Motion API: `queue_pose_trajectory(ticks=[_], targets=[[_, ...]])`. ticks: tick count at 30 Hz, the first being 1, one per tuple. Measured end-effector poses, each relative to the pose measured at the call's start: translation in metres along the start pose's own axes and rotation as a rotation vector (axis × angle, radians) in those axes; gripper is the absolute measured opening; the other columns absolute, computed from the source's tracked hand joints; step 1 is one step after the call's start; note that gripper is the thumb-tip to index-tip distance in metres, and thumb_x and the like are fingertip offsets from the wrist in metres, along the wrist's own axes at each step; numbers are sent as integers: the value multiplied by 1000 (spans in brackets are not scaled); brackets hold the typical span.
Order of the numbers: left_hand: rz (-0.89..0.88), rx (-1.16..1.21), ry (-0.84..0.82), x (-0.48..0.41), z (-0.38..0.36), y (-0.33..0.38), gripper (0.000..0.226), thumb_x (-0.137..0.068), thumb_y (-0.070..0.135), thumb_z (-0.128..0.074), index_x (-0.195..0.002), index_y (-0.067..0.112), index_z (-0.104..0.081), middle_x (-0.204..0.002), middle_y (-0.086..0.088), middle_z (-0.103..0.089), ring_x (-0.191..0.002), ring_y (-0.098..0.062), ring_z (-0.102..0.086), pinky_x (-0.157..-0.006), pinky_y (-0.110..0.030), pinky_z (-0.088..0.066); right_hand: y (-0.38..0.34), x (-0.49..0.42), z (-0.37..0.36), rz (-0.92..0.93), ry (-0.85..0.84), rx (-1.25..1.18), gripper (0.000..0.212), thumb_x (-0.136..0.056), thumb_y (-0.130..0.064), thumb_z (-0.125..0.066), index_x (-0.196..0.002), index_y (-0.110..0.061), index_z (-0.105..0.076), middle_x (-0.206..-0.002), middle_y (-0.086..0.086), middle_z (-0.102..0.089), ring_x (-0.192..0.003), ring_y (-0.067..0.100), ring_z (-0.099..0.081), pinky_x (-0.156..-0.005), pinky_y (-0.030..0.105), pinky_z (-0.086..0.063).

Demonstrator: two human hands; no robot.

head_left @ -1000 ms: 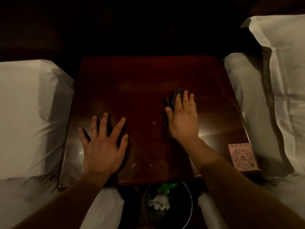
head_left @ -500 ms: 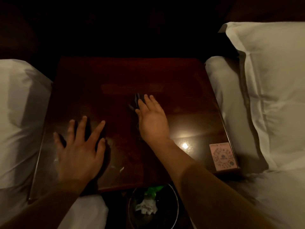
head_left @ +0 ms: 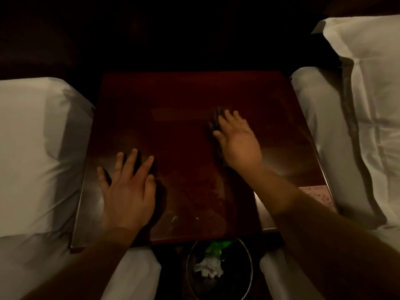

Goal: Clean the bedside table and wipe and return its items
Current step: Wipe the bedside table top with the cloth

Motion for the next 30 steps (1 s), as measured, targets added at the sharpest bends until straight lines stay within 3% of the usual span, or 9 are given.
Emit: queue_pose_trajectory(ticks=[3, 7, 10, 13, 17, 23, 25, 27, 30], targets=[[16, 71, 24, -1, 3, -1, 57, -96, 47, -26, -143, 24, -50, -157, -5, -39, -151, -24, -22, -120, -63, -5, -22, 5, -6, -128, 47, -37, 53, -105, -36, -35, -150, -9, -35, -161, 14, -25, -151, 31, -14, -123, 42, -12], [88, 319, 121, 2, 21, -10, 62, -91, 44, -31, -142, 16, -53, -150, -10, -48, -143, -25, -38, -122, -57, -10, -163, 91, -34, 316, -28, -51, 57, -91, -33, -53, -142, -7, -48, -156, 16, -36, -147, 34, -25, -121, 46, -21], [146, 507, 178, 7, 31, -24, 64, -88, 42, -34, -140, 9, -55, -145, -14, -53, -137, -29, -45, -120, -54, -22, -171, 105, -35, 459, -147, -160, 49, -91, -27, -57, -136, -10, -56, -152, 11, -45, -144, 28, -35, -118, 41, -28], [137, 573, 168, 7, 32, -27, 65, -88, 44, -34, -138, 9, -56, -142, -11, -55, -136, -28, -47, -123, -47, -18, -110, 70, -18, 321, -50, -70, 44, -95, -25, -60, -135, -5, -57, -145, 17, -50, -139, 35, -43, -115, 49, -34], [136, 648, 166, 7, 32, -28, 65, -88, 45, -36, -139, 10, -55, -143, -9, -55, -136, -25, -46, -123, -47, -16, -54, 35, -10, -152, 32, -77, 50, -105, -33, -37, -149, -9, -37, -160, 12, -27, -151, 30, -15, -123, 43, -15], [343, 1023, 54, 13, 30, -63, 60, -85, 47, -43, -142, 31, -51, -149, 9, -49, -135, -5, -43, -116, -35, -34, -238, 109, -56, 247, -90, -201, 53, -90, -18, -44, -143, -13, -45, -154, 9, -40, -147, 31, -27, -120, 44, -24], [242, 874, -64, 19, 29, -72, 59, -89, 50, -39, -146, 35, -46, -153, 9, -45, -140, -5, -39, -117, -35, -33, -240, 117, -55, 389, -155, -129, 56, -93, -24, -34, -147, -13, -41, -159, 7, -32, -151, 25, -18, -123, 41, -15], [68, 643, -155, 27, 25, -73, 60, -93, 50, -35, -149, 32, -40, -158, 6, -37, -147, -9, -29, -120, -37, -28, -204, 115, -47, 417, -147, 8, 50, -100, -29, -36, -147, -12, -41, -159, 9, -31, -150, 26, -20, -121, 45, -21], [-26, 555, -167, 36, 21, -72, 61, -95, 51, -33, -152, 27, -36, -160, 5, -32, -151, -9, -19, -123, -38, -23, -109, 113, -22, 124, -53, 25, 45, -101, -24, -44, -144, -9, -47, -155, 11, -38, -146, 30, -29, -116, 48, -33]])
Point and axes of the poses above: each hand's wrist, its own x-axis away from the middle knuckle, its own z-axis out of the back of the hand, y = z × x, the point moved 10 cm from there along -x, towards the middle knuckle
